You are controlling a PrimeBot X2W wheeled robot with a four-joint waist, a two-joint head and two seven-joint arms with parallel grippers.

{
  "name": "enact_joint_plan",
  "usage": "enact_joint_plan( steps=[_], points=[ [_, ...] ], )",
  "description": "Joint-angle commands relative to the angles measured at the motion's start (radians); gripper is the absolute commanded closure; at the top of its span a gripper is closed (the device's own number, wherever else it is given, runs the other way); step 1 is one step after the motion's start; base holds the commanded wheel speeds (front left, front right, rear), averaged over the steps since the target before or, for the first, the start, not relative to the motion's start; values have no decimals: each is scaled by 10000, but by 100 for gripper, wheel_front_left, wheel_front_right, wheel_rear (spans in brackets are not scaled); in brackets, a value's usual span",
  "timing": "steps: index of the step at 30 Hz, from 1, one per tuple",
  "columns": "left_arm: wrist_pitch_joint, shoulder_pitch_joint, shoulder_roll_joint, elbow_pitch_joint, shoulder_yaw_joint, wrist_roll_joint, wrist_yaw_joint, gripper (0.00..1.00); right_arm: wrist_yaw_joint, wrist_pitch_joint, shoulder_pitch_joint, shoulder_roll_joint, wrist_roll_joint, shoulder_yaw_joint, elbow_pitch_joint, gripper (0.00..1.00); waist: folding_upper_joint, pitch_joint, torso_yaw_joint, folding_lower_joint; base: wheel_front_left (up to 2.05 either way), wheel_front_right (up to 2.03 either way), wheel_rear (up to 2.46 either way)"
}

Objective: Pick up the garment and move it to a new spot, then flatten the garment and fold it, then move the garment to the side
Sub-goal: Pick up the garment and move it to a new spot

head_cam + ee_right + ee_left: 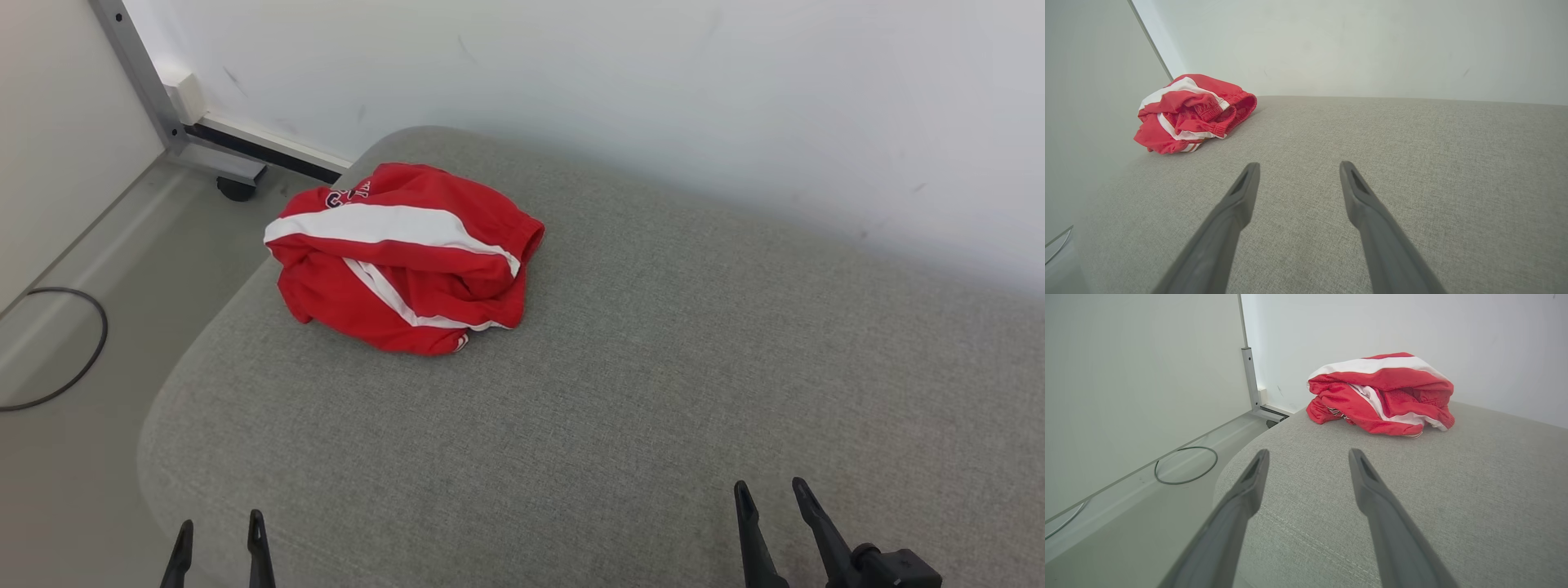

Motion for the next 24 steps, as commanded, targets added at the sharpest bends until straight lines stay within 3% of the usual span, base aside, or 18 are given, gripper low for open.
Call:
enact_joint_plan(
  steps=[1,11,14,17,24],
  points=[
    [-29,-32,-16,-3,47,-107,18,0,-21,-7,5,6,1,14,17,0,0,6,-24,0,0,0,0],
    [-29,-750,-15,-51,394,-379,-30,0,-21,-7,-326,6,-128,99,-3,0,0,280,-616,0,0,0,0],
    [-31,-1339,-15,-115,463,-452,-56,0,-21,-7,-566,4,-175,119,-19,0,0,519,-1048,0,0,0,0],
    [-29,-2491,-12,-21,694,-254,-348,0,-21,-7,-882,3,-197,99,-90,0,0,934,-1721,0,0,0,0],
    [-28,-4847,689,280,1382,-270,-761,0,-21,-7,-1481,4,-146,-40,-143,0,0,1798,-2954,0,0,0,0]
  ],
)
